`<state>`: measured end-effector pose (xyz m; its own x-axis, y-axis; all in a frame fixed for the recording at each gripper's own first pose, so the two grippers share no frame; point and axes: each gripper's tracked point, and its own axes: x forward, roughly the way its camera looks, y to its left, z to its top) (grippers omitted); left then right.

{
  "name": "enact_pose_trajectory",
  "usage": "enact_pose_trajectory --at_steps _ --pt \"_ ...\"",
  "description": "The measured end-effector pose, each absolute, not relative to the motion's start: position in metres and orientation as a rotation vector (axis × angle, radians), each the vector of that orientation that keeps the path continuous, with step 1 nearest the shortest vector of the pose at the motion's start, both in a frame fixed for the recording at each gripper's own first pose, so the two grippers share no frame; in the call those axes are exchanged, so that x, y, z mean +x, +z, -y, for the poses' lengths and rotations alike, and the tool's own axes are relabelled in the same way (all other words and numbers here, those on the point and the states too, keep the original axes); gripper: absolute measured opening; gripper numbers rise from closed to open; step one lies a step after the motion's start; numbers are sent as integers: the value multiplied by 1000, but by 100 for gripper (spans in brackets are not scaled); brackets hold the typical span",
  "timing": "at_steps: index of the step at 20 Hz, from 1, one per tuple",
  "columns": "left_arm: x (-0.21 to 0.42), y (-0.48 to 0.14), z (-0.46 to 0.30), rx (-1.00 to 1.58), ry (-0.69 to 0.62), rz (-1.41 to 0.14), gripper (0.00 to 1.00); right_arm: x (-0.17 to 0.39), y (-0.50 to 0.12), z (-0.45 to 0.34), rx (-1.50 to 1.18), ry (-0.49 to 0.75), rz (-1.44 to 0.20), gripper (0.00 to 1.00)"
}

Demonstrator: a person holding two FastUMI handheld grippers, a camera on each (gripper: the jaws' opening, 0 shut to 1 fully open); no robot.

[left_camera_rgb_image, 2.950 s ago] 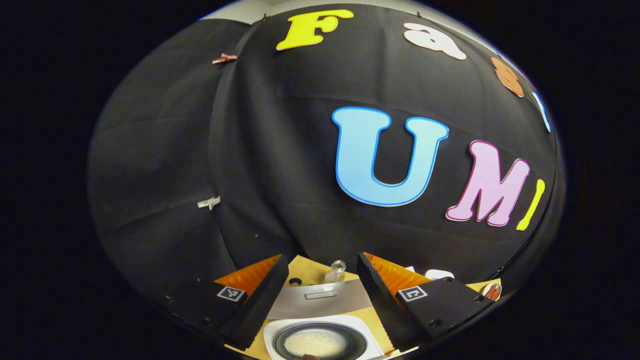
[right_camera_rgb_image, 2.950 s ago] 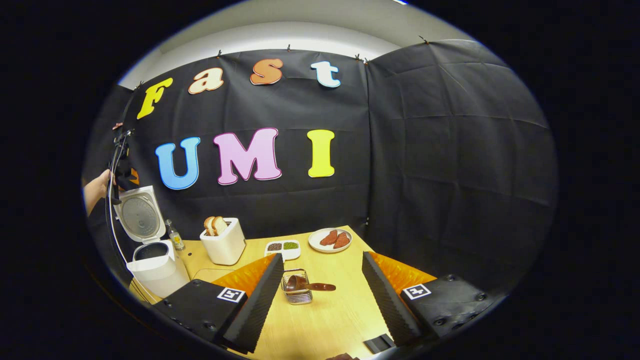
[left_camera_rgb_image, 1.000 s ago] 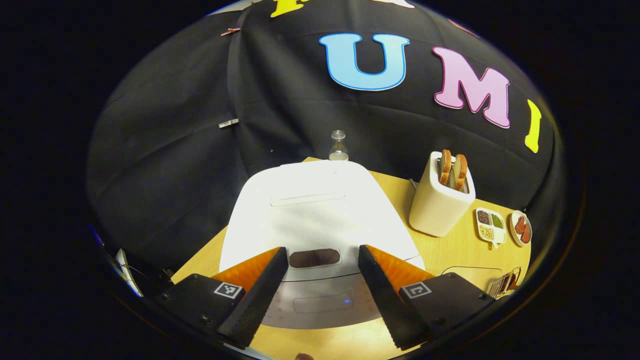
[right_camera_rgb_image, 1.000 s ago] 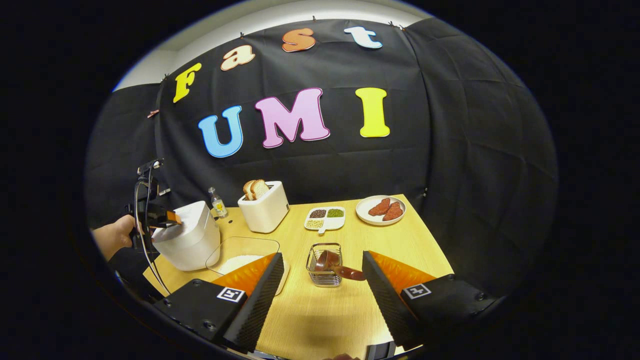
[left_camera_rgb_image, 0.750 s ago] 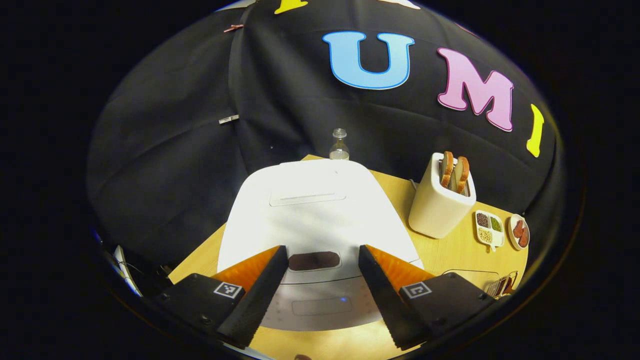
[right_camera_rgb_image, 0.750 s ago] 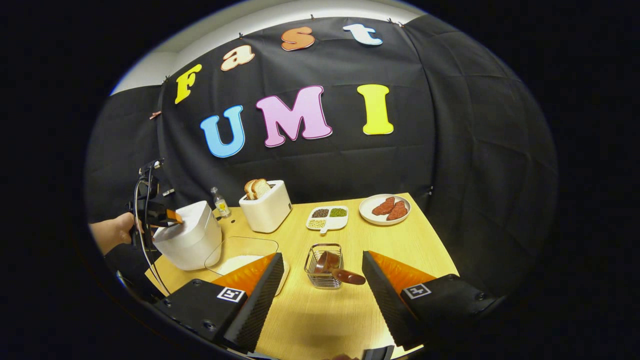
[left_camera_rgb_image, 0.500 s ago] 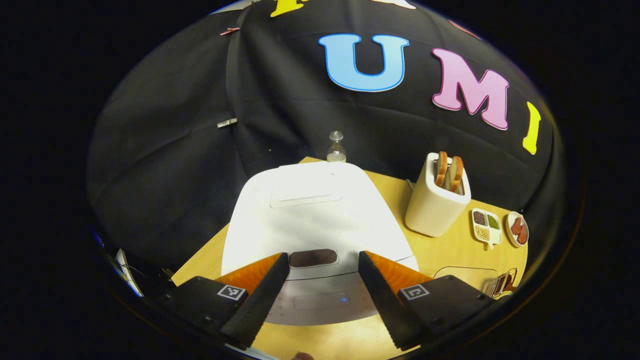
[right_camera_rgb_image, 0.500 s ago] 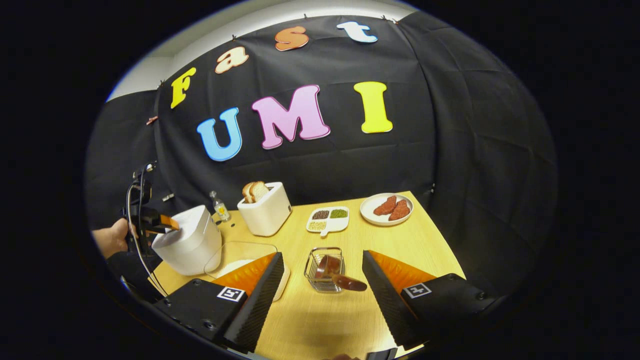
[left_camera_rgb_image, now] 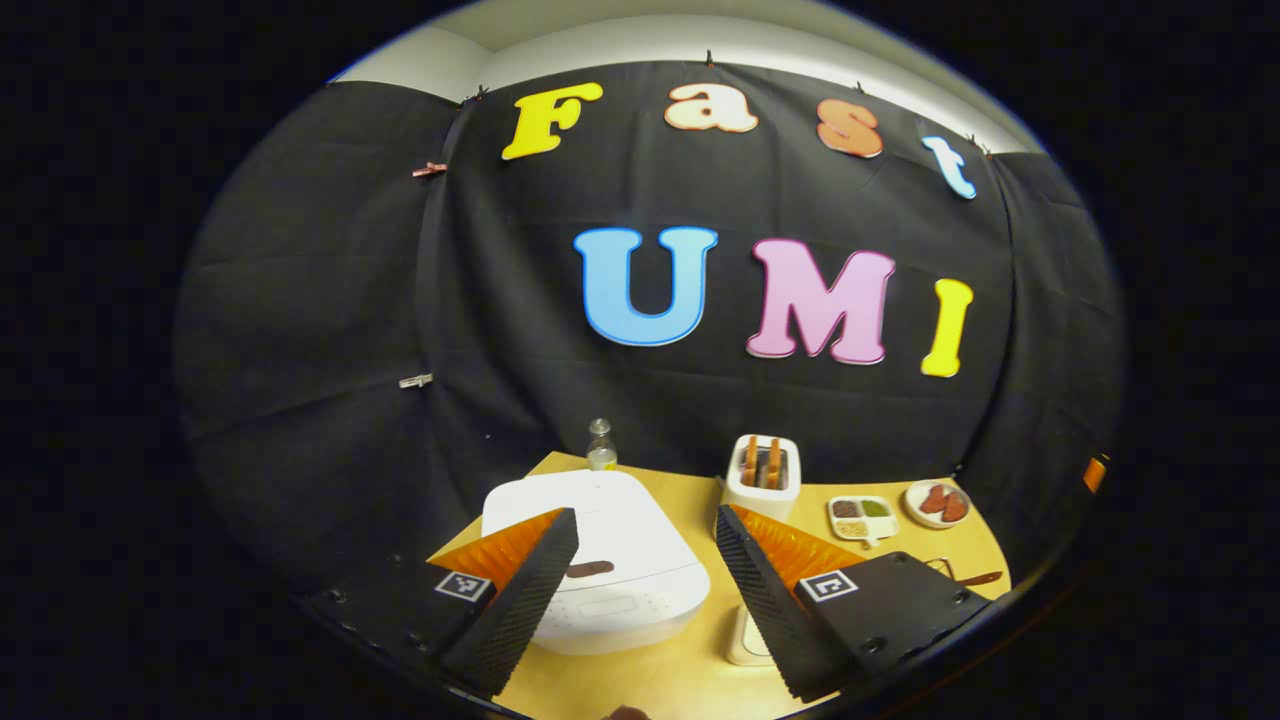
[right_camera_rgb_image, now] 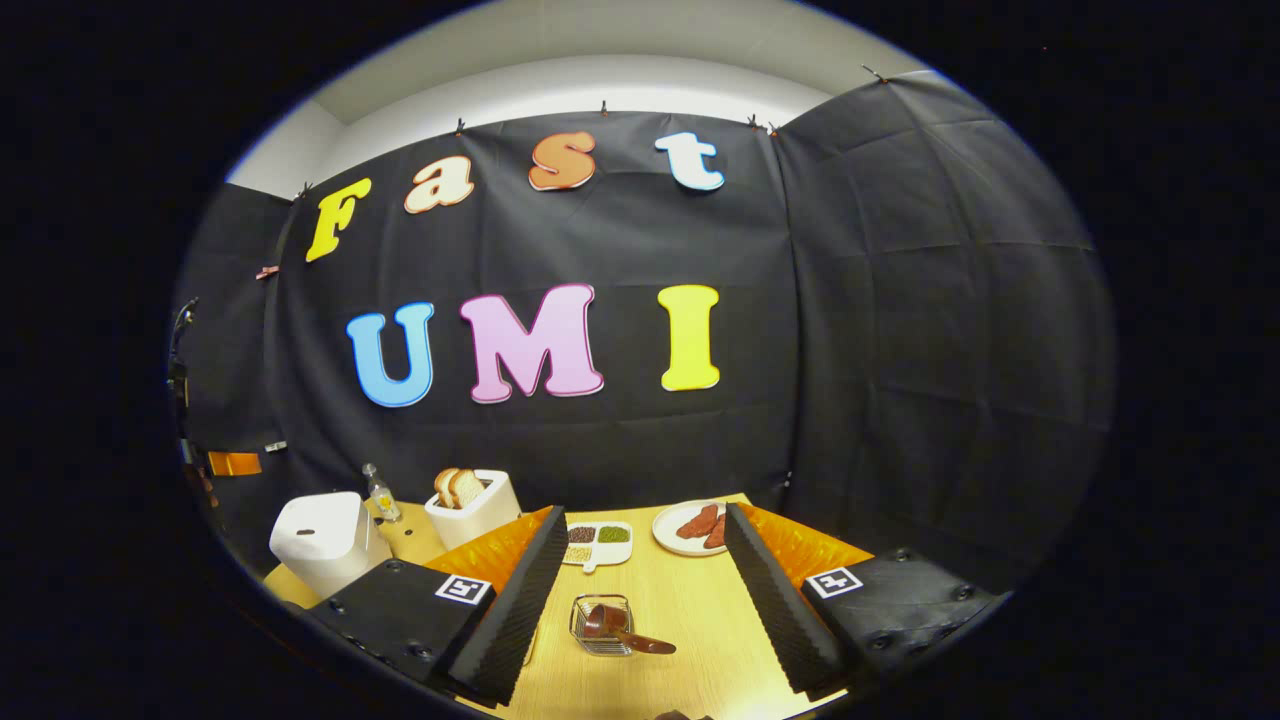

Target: Close the left gripper, press the button to open the rice cooker; take a wooden spoon from the chopstick holder with the right hand, scoop a spoonful of rice and pour it into the rice cooker, then put the wooden spoon back into the chopstick holder.

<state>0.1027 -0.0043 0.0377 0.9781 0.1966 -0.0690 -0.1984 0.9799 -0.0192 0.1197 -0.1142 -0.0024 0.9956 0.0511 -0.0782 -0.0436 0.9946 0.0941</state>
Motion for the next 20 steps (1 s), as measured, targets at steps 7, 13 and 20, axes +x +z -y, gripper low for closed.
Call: enact_pose_trajectory --at_steps 7,13,20 --pt "17 35 25 0 87 4 96 27 -5 98 71 -37 -68 98" --pt "-17 21 17 -1 41 31 96 -26 -26 67 63 -20 -78 98" --pt "-35 15 13 0 10 42 96 -43 -18 44 66 10 -54 98"
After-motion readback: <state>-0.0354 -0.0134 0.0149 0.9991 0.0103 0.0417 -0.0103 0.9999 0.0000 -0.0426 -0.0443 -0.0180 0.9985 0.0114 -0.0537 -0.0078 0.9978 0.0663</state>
